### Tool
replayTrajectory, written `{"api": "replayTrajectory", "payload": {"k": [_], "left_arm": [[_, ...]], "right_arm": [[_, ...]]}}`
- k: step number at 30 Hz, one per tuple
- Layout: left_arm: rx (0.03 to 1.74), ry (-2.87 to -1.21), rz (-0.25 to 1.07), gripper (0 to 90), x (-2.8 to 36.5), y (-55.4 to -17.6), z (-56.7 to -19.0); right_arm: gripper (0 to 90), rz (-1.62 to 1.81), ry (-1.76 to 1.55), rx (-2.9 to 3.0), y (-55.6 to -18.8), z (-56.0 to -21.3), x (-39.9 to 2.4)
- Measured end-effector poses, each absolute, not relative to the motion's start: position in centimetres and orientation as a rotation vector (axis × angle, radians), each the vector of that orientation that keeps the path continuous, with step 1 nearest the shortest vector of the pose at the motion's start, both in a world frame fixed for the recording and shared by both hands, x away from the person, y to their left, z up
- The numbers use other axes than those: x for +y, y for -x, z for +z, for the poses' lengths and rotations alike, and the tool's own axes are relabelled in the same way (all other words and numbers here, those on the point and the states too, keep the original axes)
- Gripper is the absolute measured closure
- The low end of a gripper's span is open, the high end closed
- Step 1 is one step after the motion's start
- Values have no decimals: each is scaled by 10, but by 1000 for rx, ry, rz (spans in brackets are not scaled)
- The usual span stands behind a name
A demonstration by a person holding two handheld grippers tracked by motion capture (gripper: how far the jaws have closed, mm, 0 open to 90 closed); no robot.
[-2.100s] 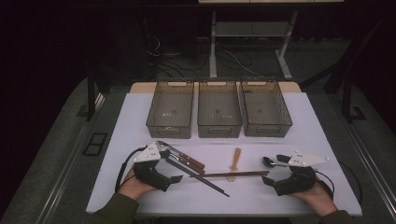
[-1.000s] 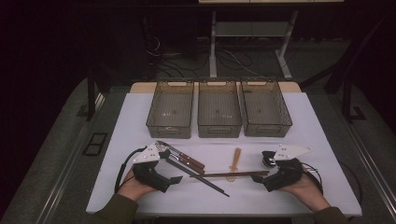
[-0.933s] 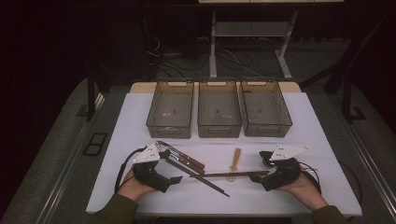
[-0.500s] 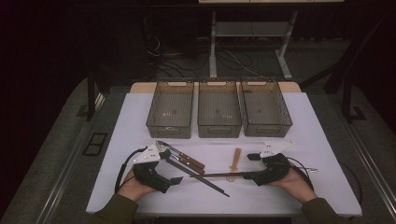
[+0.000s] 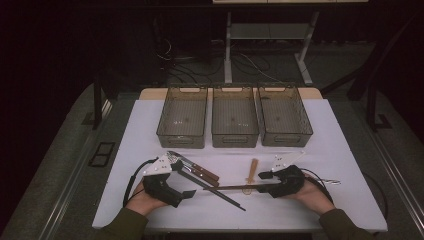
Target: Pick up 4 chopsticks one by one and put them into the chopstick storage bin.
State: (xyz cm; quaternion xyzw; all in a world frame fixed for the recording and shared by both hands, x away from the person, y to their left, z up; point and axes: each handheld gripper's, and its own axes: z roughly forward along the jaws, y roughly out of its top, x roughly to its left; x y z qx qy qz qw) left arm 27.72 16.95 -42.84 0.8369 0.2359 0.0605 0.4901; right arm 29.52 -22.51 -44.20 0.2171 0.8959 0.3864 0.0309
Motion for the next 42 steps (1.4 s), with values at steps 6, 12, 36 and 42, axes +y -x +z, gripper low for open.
{"api": "replayTrajectory", "payload": {"k": [6,12,36,42], "left_arm": [[576,-2040,141,0,169,-277,-429],[574,-2043,141,0,169,-277,-429],[564,-2045,134,0,169,-277,-429],[564,-2044,135,0,169,-277,-429]], "right_arm": [[577,1164,-639,2792,-296,-445,-221],[626,1121,-586,2814,-295,-447,-219],[739,1086,-516,2828,-295,-446,-222],[758,1087,-541,2838,-292,-445,-221]]}}
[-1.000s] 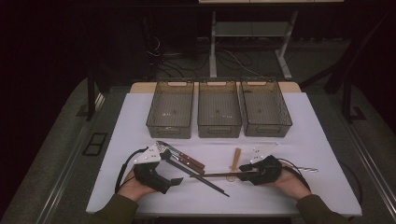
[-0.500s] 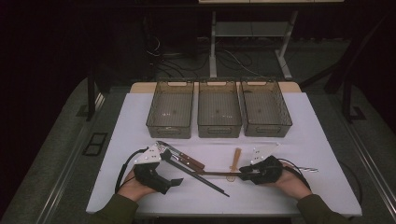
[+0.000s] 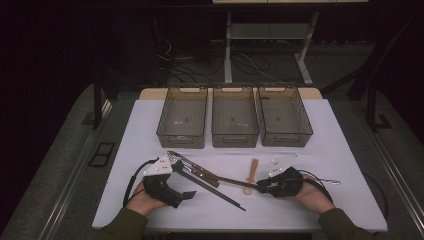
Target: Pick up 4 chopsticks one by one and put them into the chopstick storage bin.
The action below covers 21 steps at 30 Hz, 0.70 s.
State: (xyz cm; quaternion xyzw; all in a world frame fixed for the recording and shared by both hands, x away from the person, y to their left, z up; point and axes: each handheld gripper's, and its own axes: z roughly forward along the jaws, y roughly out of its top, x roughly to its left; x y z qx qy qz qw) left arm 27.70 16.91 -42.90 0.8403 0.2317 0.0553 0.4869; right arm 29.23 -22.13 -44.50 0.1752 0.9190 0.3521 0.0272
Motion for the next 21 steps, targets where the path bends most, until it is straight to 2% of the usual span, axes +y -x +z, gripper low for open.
{"api": "replayTrajectory", "payload": {"k": [17,20,21], "left_arm": [[565,-2038,134,0,169,-277,-429],[562,-2038,136,0,169,-277,-429],[562,-2037,136,0,169,-276,-429]], "right_arm": [[782,1030,-538,2835,-290,-443,-220],[770,1026,-535,2834,-289,-443,-220],[729,1033,-540,2833,-289,-443,-221]]}}
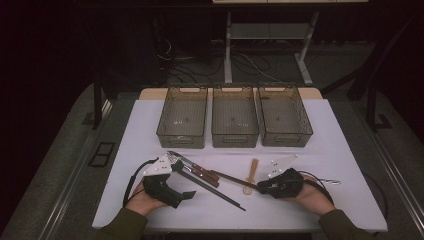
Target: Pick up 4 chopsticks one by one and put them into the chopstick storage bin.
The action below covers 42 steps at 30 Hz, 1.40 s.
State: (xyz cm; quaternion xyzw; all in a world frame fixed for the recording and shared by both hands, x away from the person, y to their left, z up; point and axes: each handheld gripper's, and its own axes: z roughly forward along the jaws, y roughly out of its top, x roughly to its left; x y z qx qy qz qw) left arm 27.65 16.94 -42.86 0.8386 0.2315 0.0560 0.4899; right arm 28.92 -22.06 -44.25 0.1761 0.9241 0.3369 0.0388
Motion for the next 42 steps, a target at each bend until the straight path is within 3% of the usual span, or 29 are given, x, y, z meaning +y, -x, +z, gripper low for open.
{"api": "replayTrajectory", "payload": {"k": [5,15,42], "left_arm": [[561,-2037,135,0,169,-276,-429],[557,-2041,134,0,169,-276,-429],[554,-2041,129,0,169,-276,-429]], "right_arm": [[657,1121,-602,2786,-287,-435,-226],[801,1160,-645,2775,-284,-429,-235],[803,1053,-512,2824,-279,-436,-227]]}}
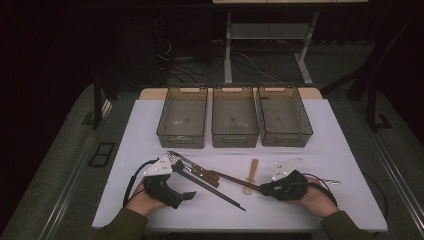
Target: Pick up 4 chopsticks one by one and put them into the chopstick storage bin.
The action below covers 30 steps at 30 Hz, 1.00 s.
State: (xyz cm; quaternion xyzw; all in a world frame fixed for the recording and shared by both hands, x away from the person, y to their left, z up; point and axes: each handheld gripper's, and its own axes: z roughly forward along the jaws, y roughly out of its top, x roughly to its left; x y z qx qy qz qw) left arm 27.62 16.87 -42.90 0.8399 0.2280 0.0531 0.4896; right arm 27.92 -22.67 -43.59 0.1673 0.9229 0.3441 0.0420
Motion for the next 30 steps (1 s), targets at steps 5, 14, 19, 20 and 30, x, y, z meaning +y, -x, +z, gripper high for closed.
{"api": "replayTrajectory", "payload": {"k": [5,14,19,20,30], "left_arm": [[558,-2038,127,0,169,-276,-429],[556,-2039,128,0,169,-276,-429],[555,-2040,127,0,168,-276,-429],[555,-2040,127,0,168,-276,-429],[553,-2042,126,0,168,-276,-429]], "right_arm": [[803,1038,-501,2833,-278,-437,-225],[796,985,-482,2850,-276,-440,-220],[796,984,-482,2850,-276,-441,-219],[796,986,-485,2850,-276,-441,-219],[830,962,-466,2839,-272,-440,-217]]}}
